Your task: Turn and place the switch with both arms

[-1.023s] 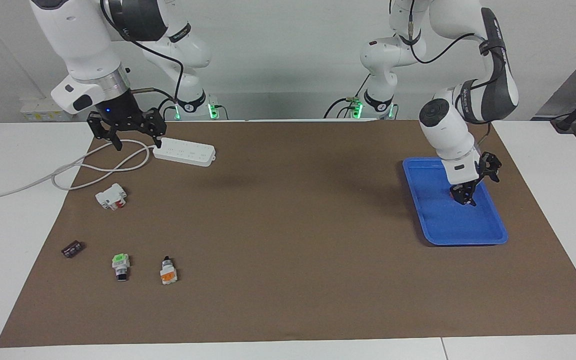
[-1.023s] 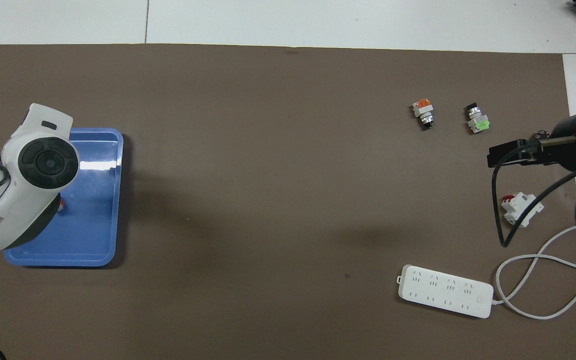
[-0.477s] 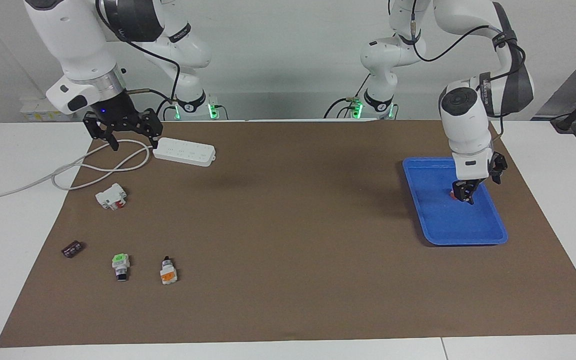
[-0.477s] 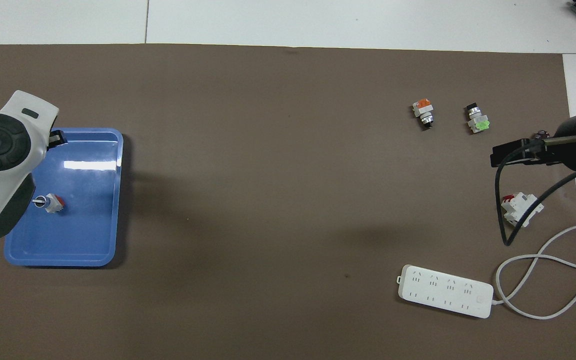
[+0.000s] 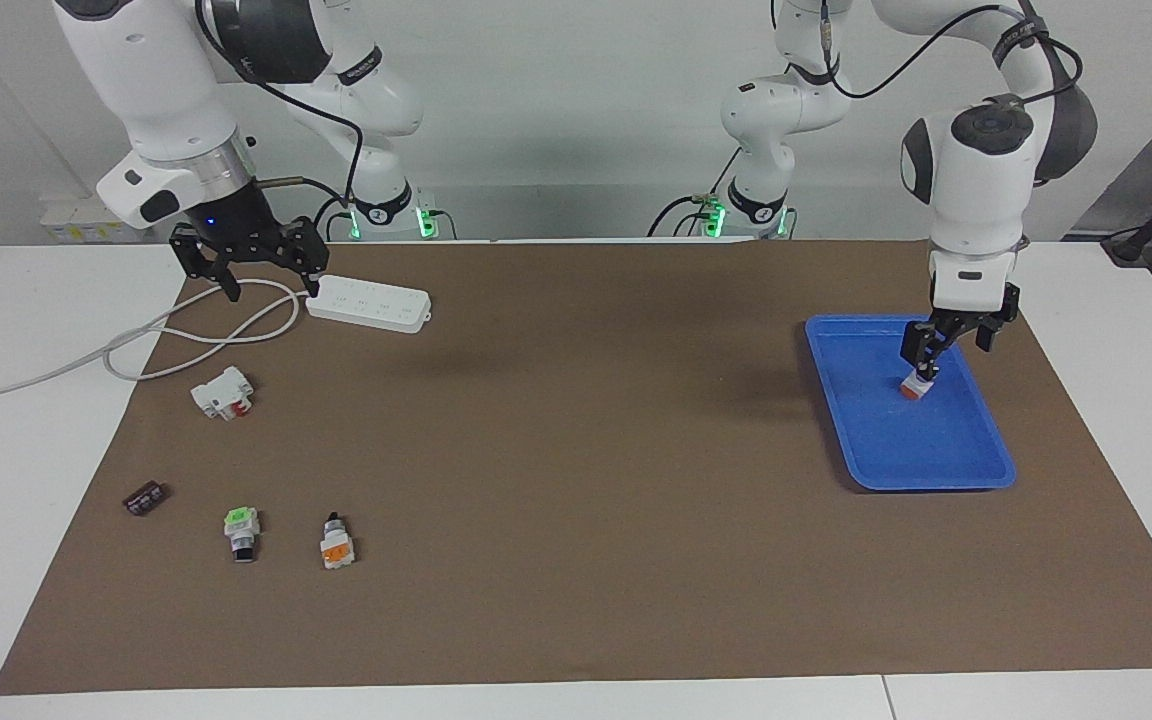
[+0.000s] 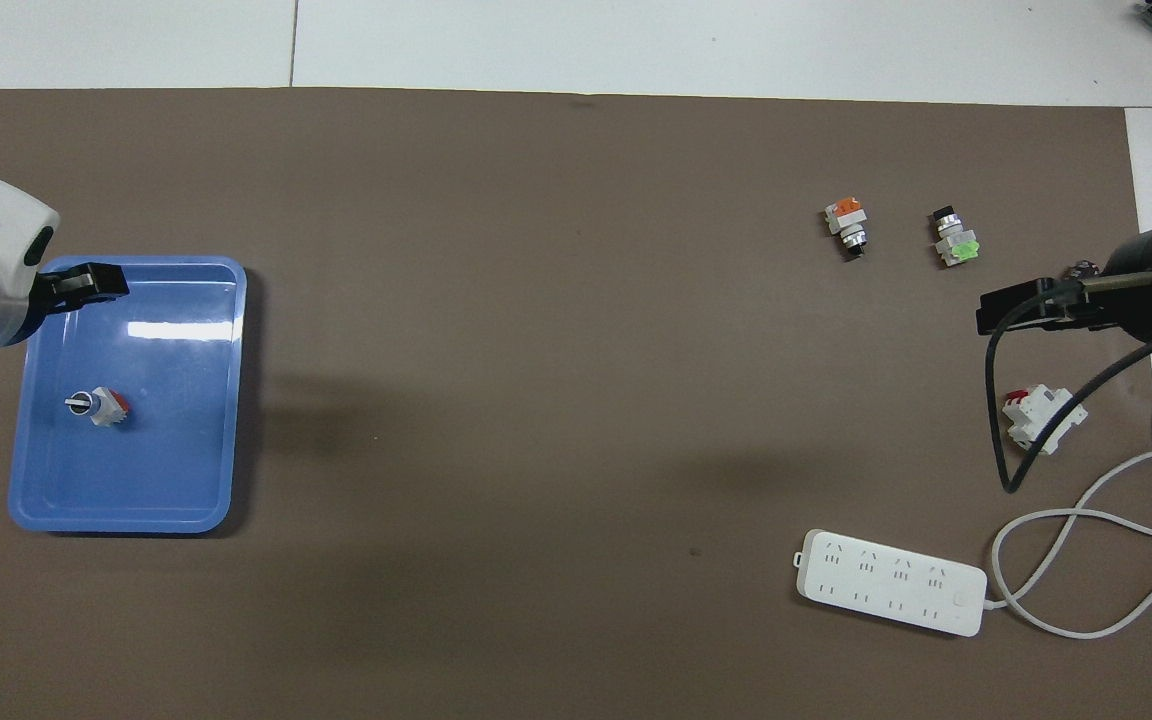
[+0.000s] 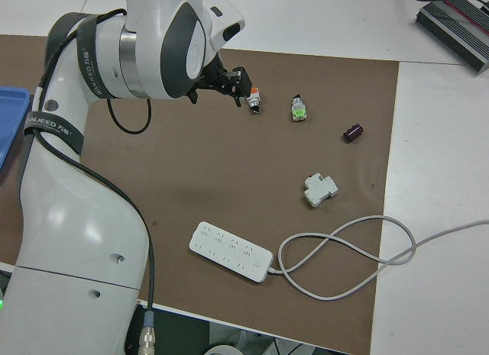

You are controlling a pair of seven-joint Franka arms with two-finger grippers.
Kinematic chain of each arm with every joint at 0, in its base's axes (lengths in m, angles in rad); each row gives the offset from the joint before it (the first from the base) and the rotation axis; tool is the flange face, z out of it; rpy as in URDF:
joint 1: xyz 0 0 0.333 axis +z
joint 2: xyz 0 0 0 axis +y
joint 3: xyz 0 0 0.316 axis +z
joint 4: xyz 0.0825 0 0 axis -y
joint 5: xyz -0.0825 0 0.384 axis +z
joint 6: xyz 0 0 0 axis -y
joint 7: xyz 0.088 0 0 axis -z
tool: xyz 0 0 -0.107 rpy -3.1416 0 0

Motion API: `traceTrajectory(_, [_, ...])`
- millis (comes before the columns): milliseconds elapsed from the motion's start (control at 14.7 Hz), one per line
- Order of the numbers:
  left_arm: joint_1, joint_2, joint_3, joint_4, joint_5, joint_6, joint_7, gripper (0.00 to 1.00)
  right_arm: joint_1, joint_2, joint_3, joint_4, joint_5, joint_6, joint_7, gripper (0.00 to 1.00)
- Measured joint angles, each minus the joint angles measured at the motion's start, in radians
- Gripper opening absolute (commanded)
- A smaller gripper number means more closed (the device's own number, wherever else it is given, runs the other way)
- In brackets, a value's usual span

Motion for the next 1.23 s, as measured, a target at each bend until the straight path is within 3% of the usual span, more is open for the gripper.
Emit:
traceTrajectory(273, [0.0,-0.045,0.001,0.123,-0.155,-0.202,0.139,1.0,0.0,0.0,0.0,0.0,0.0,0.0,0.0,1.0])
traceTrajectory(614, [0.0,-0.042,0.0,0.229,-0.208,-0.312,0.251,1.0,0.0,0.0,0.0,0.0,0.0,0.0,0.0,1.0])
traceTrajectory(1023, [-0.008,0.025,0.002,0.402,-0.259,-0.481,0.355,1.0,0.0,0.0,0.0,0.0,0.0,0.0,0.0,1.0])
traceTrajectory(1227, [-0.097,0.053,0.099,0.465,-0.264,-0.558,0.387,1.0,0.0,0.0,0.0,0.0,0.0,0.0,0.0,1.0])
